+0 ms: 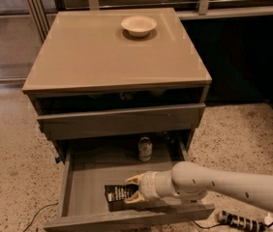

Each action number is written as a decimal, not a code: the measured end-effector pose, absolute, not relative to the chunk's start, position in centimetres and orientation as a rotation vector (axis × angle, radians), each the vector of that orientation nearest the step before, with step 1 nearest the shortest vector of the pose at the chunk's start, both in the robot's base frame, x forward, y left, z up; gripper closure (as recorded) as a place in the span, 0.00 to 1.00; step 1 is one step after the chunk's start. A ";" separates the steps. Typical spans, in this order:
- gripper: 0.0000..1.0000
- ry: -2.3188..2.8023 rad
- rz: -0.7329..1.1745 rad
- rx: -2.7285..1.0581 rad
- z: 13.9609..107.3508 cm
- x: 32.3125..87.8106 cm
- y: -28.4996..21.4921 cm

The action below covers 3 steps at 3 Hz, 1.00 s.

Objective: Place rxbar chocolate into middle drawer

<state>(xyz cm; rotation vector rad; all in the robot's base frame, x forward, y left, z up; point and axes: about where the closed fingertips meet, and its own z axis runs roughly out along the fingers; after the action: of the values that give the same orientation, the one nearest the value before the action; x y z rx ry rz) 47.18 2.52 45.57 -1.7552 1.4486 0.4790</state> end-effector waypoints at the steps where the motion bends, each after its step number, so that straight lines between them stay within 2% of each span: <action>1: 1.00 1.441 0.497 -1.755 43.1 47.6 2.6; 3: 1.00 1.422 0.503 -1.792 40.4 49.6 3.1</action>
Offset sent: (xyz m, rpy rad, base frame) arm 0.0271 0.0042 -0.0601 0.0027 -0.0031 0.0418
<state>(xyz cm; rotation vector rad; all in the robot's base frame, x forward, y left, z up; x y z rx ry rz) 49.62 3.14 40.41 -1.7920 1.4224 0.5026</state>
